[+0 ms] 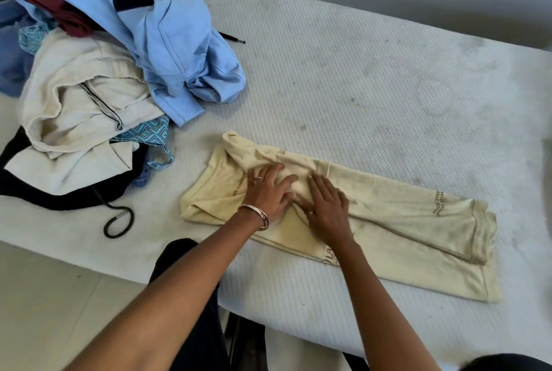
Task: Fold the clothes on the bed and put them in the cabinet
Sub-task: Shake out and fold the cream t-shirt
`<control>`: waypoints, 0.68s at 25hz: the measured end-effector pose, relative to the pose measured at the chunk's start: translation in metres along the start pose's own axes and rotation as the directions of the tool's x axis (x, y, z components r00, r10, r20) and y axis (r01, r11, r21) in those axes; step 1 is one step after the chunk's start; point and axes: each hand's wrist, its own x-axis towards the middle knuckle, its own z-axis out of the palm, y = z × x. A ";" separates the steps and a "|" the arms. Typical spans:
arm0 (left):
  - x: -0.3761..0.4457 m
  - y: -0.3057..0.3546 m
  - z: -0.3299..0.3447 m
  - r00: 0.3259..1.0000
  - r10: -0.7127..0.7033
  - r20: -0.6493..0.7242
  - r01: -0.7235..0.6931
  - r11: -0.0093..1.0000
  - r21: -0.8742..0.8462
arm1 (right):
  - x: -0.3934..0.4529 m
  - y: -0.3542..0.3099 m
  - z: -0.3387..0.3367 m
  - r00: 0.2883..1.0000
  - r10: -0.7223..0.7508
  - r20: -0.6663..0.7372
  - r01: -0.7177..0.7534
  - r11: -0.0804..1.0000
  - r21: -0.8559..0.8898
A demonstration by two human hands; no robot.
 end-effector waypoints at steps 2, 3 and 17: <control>-0.004 0.010 -0.003 0.991 -0.086 0.100 0.091 0.995 -0.045 | -0.015 0.044 -0.003 0.997 0.078 0.019 -0.076 0.990 -0.120; -0.006 0.015 -0.008 0.986 -0.085 0.146 0.091 0.995 -0.032 | -0.026 0.064 -0.007 0.987 0.163 0.007 -0.160 0.977 -0.140; -0.028 0.095 -0.010 0.975 0.061 0.216 -0.097 0.983 0.159 | -0.095 0.173 -0.057 0.837 0.547 0.014 -0.546 0.837 -0.034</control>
